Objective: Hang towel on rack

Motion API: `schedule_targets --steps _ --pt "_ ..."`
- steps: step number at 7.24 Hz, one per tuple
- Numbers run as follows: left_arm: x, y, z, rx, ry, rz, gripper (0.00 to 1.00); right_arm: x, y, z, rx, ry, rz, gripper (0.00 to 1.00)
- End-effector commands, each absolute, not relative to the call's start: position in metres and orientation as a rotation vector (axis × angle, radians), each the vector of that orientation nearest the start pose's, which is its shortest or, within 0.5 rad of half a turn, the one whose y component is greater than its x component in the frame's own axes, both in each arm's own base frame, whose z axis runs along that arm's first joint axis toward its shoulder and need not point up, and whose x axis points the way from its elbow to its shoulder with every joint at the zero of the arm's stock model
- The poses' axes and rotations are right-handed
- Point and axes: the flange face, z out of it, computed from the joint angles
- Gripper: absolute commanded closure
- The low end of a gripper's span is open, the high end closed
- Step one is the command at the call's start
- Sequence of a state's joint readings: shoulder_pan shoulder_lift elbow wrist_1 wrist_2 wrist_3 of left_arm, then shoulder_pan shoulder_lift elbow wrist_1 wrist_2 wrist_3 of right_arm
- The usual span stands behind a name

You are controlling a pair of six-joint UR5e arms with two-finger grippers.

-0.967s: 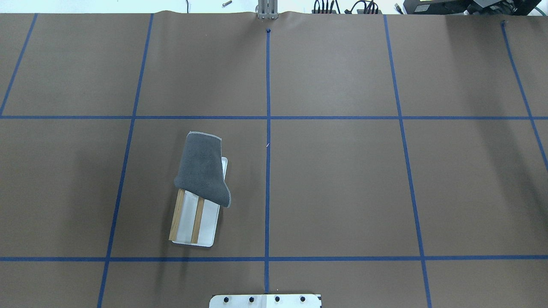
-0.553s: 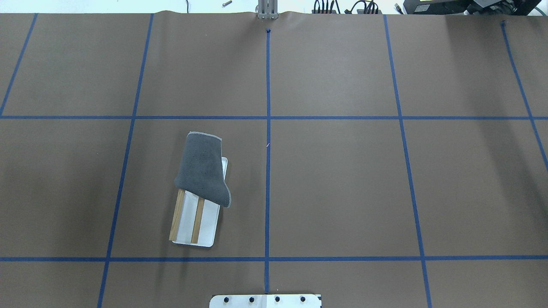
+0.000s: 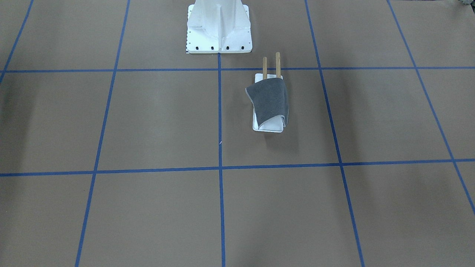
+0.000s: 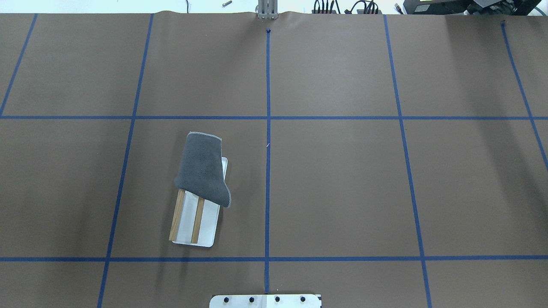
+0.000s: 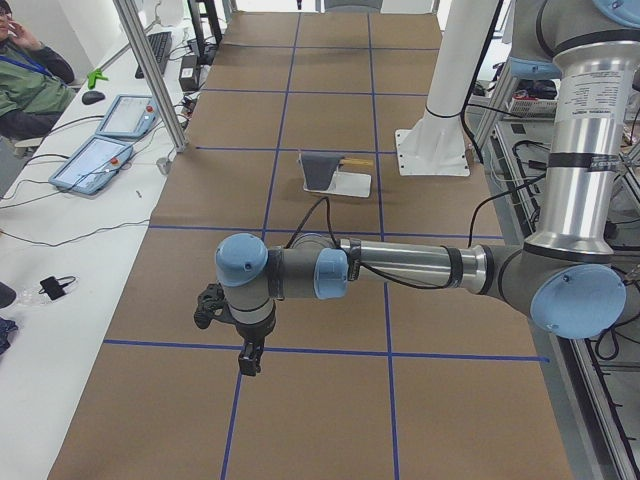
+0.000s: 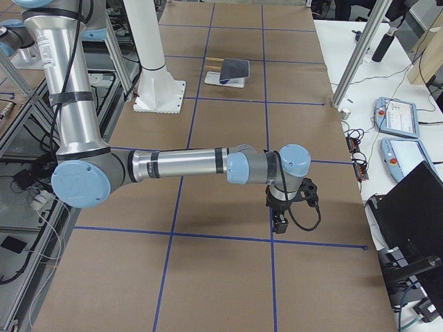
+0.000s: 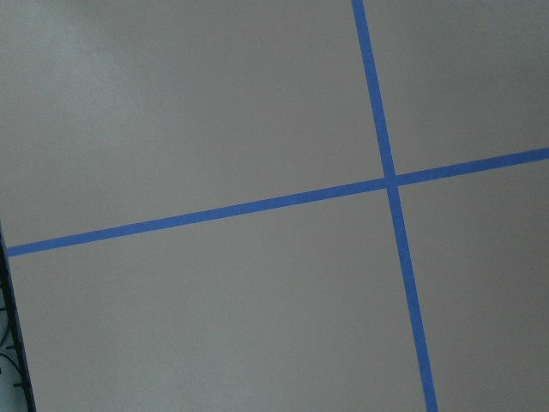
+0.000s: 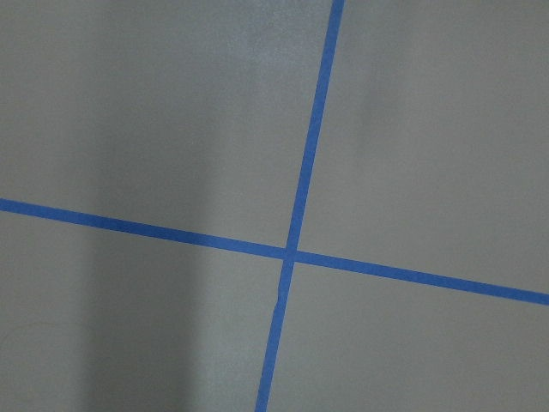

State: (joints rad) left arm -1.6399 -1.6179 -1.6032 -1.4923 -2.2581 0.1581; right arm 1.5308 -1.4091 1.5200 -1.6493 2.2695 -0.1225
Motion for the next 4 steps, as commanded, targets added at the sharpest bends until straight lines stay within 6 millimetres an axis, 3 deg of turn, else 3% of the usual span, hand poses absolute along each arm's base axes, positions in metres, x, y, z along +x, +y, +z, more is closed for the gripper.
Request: schedule_targets --steps 1,4 --pt "-0.103 -0.496 0.601 0.112 0.705 0.035 0.02 0.048 -0.563 0.610 0.066 -0.680 -0.171 0.00" --pt "-0.096 -0.486 0.584 0.156 0.758 0.064 0.02 0.048 -0.562 0.611 0.064 -0.680 -0.170 0.00"
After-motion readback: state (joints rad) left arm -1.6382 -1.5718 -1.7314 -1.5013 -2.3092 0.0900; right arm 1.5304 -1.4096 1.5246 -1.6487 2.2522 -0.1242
